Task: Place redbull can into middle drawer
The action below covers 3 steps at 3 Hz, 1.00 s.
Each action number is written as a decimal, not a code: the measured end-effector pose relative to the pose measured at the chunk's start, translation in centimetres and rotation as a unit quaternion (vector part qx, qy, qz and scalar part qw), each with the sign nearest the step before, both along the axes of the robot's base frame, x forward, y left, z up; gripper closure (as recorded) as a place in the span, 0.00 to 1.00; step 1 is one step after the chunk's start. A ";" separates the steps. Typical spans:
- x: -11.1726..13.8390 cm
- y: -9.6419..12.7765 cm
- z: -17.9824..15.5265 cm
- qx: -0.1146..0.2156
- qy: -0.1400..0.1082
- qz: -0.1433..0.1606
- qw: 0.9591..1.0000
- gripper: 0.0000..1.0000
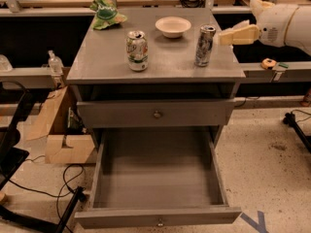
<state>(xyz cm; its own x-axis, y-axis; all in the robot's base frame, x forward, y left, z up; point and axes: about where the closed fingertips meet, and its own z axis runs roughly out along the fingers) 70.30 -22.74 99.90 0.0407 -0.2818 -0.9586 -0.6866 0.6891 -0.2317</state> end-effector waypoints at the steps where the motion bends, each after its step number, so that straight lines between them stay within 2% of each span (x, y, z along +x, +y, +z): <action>1: 4.8 3.2 -3.5 0.014 -0.015 0.016 1.000 0.00; 2: 7.4 5.0 -5.7 0.008 -0.015 0.023 1.000 0.00; 3: 9.8 5.4 -7.8 0.020 0.010 0.017 1.000 0.00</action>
Offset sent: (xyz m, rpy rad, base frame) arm 0.1057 0.0622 -0.0817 -0.0028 -0.0336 0.0528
